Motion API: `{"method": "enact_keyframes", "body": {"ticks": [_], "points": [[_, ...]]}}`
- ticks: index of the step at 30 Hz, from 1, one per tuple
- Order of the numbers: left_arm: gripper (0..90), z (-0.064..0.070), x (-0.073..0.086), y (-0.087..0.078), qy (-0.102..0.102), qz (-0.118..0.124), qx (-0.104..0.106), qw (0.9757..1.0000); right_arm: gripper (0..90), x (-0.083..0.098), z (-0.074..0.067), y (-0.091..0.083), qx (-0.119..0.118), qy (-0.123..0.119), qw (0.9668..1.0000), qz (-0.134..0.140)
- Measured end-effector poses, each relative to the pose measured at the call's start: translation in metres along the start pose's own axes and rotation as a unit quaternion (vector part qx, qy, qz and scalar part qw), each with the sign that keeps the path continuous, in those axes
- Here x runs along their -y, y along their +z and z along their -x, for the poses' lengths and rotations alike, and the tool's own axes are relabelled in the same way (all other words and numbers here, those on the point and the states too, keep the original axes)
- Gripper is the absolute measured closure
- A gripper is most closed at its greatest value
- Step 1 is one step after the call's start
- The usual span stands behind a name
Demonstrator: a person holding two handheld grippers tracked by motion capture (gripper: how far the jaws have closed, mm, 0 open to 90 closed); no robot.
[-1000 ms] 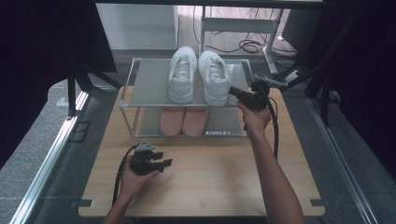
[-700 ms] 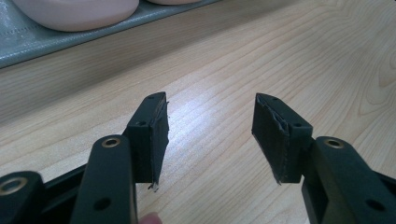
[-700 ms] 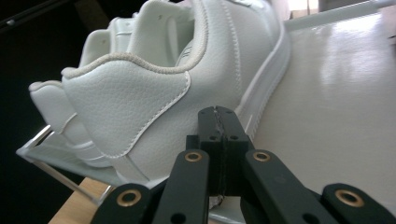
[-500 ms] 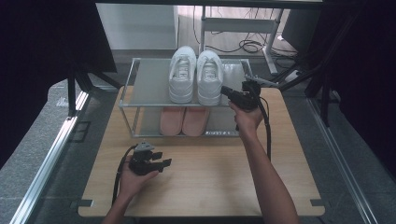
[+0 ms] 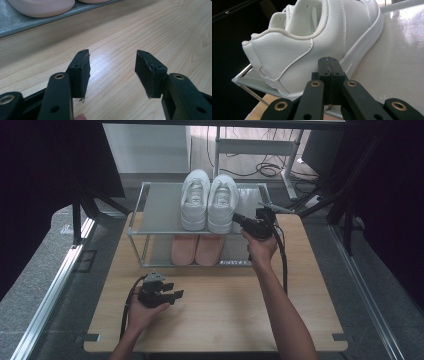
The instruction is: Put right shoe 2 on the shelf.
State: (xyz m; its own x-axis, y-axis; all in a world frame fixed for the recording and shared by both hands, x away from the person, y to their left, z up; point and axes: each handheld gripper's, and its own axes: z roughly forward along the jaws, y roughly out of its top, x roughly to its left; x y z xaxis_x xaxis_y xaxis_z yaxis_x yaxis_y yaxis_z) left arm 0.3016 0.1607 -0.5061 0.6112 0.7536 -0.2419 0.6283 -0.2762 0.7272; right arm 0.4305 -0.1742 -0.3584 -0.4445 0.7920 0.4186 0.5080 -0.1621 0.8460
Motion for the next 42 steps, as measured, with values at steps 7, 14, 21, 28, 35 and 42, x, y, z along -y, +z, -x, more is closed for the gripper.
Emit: {"method": "enact_keyframes", "body": {"ticks": [7,14,21,28,35,42], "points": [[46.4,0.0,0.0,-0.002,-0.003,0.004,-0.001,1.0,90.0,0.005,0.004,-0.023,-0.004,-0.026,0.9995,0.017],[46.4,0.0,0.0,-0.002,-0.004,0.003,-0.004,1.0,89.8,0.02,0.019,-0.053,-0.017,-0.036,0.9988,0.029],[46.3,-0.002,0.001,-0.002,-0.009,0.005,-0.008,0.9999,89.0,0.045,0.037,-0.079,-0.022,-0.041,0.9983,0.035],[46.2,-0.004,0.001,-0.004,-0.007,0.005,-0.009,0.9999,83.8,0.073,0.052,-0.098,-0.026,-0.042,0.9981,0.036],[46.2,-0.003,0.0,-0.004,-0.009,0.004,-0.009,0.9999,73.7,0.1,0.064,-0.107,-0.018,-0.05,0.9984,0.019],[46.2,-0.005,0.001,-0.005,-0.011,0.006,-0.009,0.9999,64.8,0.127,0.076,-0.108,0.007,-0.063,0.9979,-0.016]]}}
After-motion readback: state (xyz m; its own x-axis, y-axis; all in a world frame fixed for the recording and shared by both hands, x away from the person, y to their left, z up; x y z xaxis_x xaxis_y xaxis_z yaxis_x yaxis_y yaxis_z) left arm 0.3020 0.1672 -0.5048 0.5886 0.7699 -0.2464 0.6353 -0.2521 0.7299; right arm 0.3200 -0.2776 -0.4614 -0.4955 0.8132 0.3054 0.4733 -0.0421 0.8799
